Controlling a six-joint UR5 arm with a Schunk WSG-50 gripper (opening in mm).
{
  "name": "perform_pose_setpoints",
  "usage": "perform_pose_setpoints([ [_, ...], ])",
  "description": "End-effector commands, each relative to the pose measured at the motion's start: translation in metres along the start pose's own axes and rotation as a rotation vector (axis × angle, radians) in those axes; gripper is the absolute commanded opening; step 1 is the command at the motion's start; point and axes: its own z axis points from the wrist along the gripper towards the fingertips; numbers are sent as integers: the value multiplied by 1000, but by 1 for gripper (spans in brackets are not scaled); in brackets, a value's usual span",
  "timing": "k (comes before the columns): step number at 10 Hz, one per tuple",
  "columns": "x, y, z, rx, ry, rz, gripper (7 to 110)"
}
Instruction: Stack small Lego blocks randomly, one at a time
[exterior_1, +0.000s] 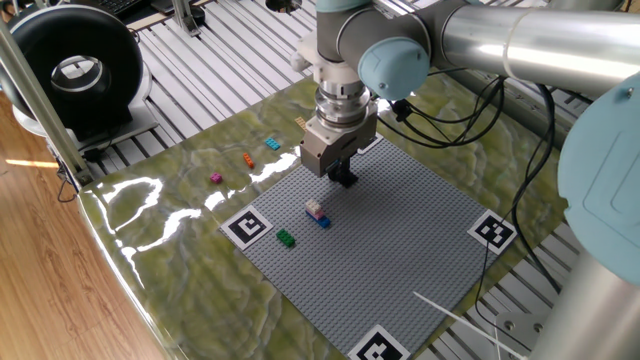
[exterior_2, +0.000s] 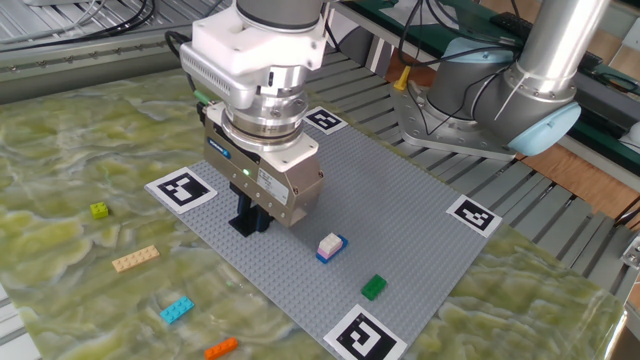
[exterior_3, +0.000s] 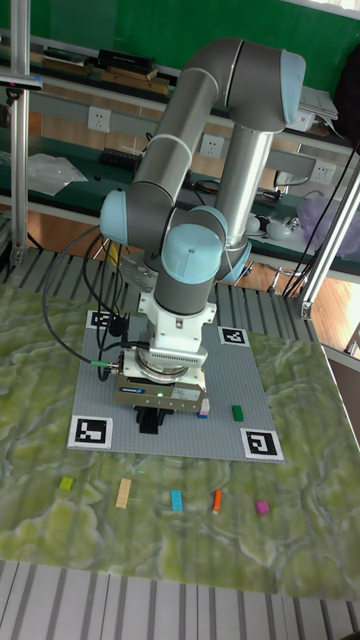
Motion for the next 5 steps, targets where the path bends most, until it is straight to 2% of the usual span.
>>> perform_pose_setpoints([
  [1,-1,0,-4,-10,0,4,22],
  [5,-4,1,1,-14,-8,7,22],
])
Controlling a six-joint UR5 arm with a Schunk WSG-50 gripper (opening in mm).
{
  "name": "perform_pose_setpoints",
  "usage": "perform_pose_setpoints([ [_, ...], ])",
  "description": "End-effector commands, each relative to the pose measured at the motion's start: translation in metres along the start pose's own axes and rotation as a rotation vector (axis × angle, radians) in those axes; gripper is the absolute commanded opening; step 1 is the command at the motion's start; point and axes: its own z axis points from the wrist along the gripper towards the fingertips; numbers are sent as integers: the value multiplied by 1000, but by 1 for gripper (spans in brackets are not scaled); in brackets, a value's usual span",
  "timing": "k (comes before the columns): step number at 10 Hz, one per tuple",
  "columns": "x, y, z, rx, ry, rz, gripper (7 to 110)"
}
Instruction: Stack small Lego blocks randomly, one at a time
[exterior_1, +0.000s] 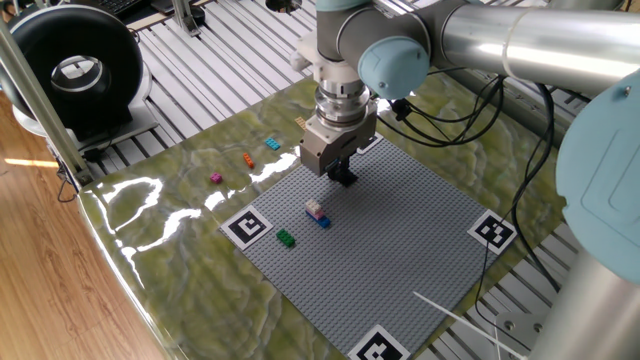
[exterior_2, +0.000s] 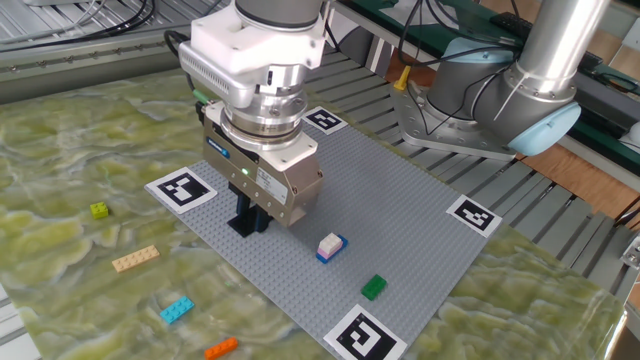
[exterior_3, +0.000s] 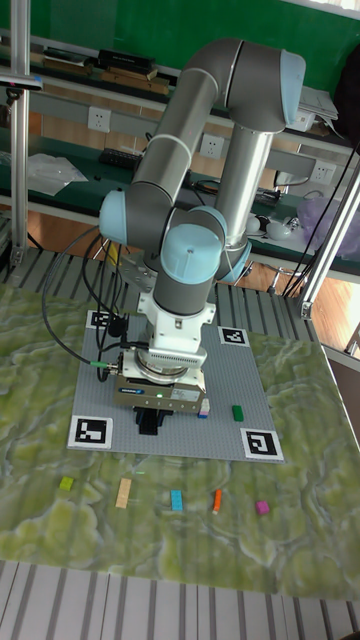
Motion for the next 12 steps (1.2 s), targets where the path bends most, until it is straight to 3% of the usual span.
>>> perform_pose_setpoints([
  [1,1,1,-3,-9,0,9,22],
  [3,7,-2,-12,-12,18,1,22],
  [6,3,-2,-2,-12,15,-9,22],
  [12,1,0,-3,-13,15,-5,22],
])
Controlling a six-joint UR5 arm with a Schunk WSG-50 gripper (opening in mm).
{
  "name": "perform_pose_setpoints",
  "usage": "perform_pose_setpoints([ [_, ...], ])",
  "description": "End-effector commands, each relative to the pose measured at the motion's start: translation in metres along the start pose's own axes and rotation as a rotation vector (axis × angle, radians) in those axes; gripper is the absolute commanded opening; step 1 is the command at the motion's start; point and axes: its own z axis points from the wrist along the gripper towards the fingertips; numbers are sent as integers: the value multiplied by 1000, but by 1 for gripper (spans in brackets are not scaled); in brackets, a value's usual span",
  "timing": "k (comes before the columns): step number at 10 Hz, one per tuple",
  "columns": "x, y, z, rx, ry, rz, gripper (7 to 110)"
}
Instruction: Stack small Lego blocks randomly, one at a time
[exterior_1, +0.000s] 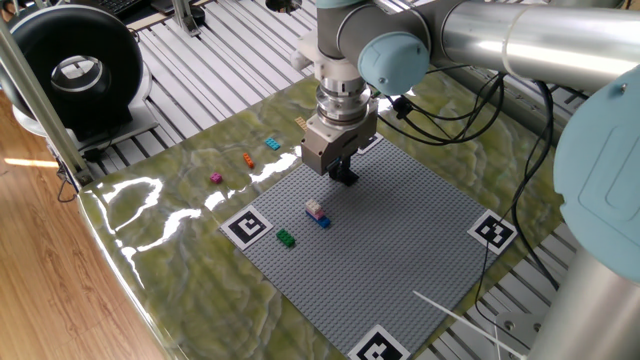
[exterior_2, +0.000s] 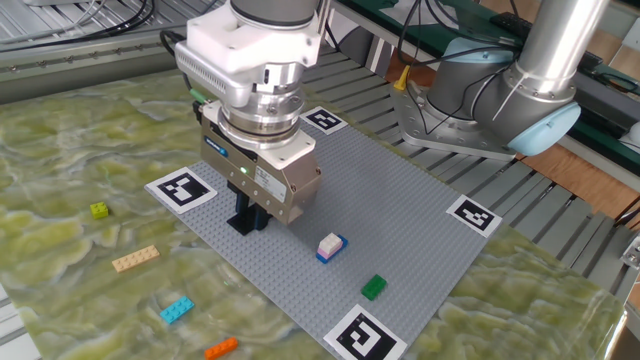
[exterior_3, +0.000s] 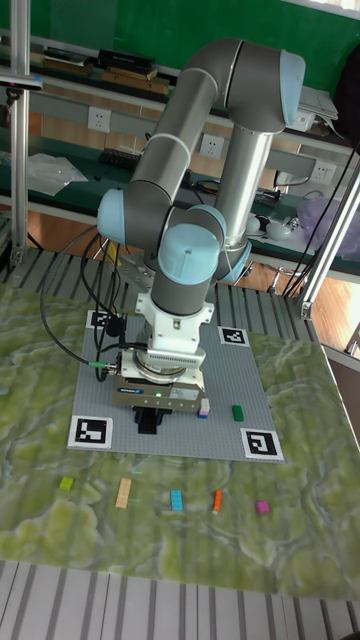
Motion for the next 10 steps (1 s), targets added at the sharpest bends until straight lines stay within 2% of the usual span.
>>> perform_pose_setpoints([
  [1,-1,3,-1,-12,-1,9,22],
  [10,-1,4,-1,-7,9,11,22],
])
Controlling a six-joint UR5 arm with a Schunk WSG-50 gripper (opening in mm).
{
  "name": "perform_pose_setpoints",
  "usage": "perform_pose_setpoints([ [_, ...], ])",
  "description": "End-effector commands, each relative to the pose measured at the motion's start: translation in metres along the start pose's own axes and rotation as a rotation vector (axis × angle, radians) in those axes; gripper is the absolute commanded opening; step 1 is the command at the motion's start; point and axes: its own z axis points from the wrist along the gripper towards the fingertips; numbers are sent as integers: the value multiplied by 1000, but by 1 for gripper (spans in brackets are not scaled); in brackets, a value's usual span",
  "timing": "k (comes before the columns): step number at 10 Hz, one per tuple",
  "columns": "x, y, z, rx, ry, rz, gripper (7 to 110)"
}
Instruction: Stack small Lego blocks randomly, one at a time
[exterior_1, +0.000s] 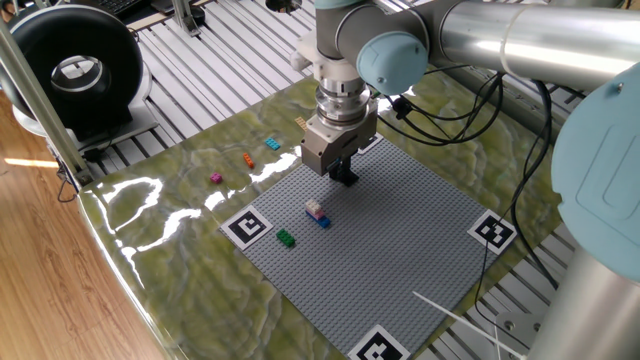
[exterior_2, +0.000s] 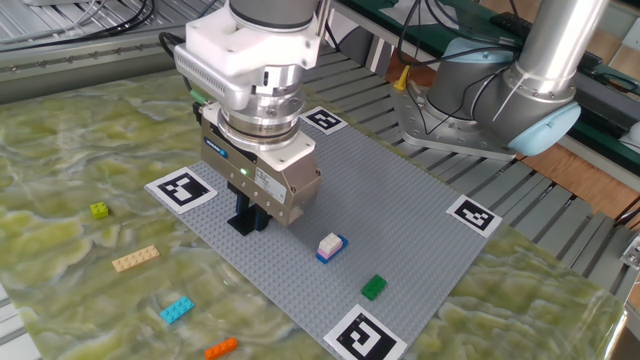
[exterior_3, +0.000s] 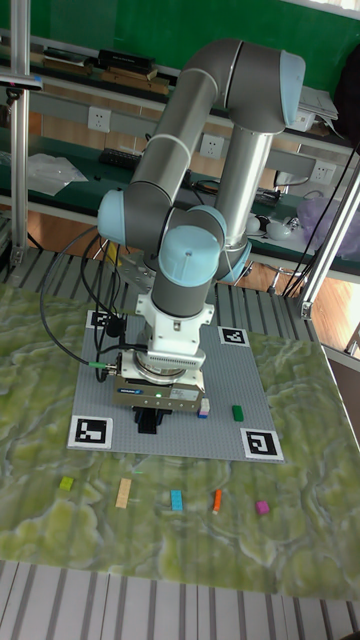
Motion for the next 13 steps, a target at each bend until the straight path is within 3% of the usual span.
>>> perform_pose_setpoints([
  [1,-2,3,-2,-9,-1,10,22],
  [13,-2,2,-1,-12,1,-2,22],
])
